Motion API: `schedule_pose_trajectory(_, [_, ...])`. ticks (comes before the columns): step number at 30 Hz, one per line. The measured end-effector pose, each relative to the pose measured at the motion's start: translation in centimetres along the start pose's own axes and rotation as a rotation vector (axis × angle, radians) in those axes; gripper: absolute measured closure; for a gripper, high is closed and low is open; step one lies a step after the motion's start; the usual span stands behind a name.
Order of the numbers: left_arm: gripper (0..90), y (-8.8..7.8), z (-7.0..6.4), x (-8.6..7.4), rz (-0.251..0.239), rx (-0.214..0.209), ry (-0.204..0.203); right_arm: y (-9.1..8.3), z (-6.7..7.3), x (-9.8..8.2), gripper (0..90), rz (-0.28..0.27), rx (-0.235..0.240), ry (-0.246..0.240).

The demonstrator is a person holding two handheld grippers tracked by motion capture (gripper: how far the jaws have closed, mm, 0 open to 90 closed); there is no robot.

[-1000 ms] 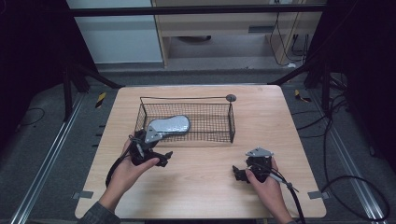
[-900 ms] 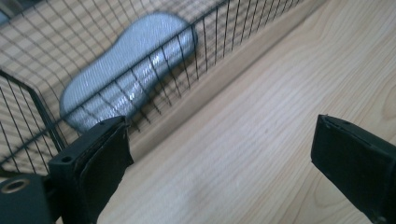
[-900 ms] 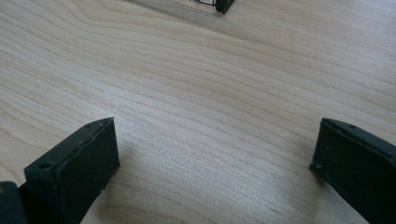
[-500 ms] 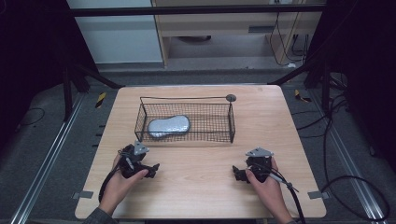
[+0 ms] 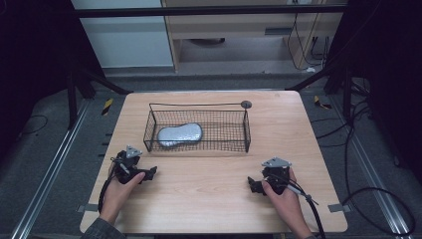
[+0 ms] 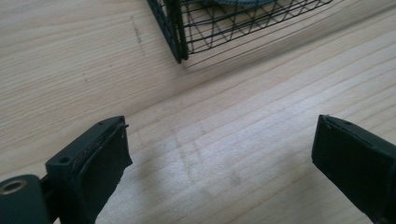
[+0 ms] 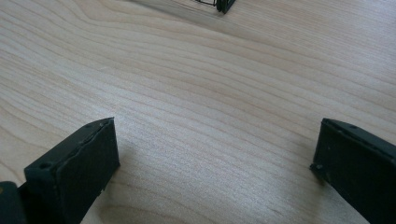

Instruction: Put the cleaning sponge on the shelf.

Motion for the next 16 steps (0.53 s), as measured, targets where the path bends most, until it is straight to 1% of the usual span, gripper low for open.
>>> schedule_pose_trajectory(1, [3.6,0.19,0.12,-0.14,0.005,0.002,0.002,0.00,0.01,0.00,0.4,0.000,0.000,0.001])
schedule_pose_trajectory(5, [3.1,0.76,0.16,-0.57,0.016,-0.015,-0.010,0.00,0.00,0.00,0.4,0.000,0.000,0.001])
schedule_pose_trajectory(6, [2.0,0.84,0.08,-0.60,0.012,-0.026,-0.011,0.01,0.00,0.00,0.4,0.000,0.000,0.000])
schedule_pose_trajectory(8, [0.3,0.96,0.18,-0.67,0.005,-0.035,-0.019,0.00,0.01,0.00,0.4,0.000,0.000,0.001])
schedule_pose_trajectory(9, [0.0,1.07,0.22,-0.65,-0.013,-0.039,-0.029,0.00,0.01,-0.01,0.4,0.001,0.001,0.001])
schedule_pose_trajectory(11, [0.0,1.18,0.32,-0.67,-0.050,-0.035,-0.032,0.00,0.00,0.00,0.4,0.000,0.000,0.000])
schedule_pose_trajectory(16, [0.0,1.18,0.32,-0.66,-0.050,-0.034,-0.032,0.00,0.02,0.00,0.4,0.000,0.001,0.001])
Point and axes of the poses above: each handheld gripper's, and its own axes: y roughly forward along the jaws, x roughly out of its top, z roughly to its left, the point moved 9 cm from there along y, roughly forward along the jaws, and after that the axes turned 3 degrees about -z, right-handed, at the moved point
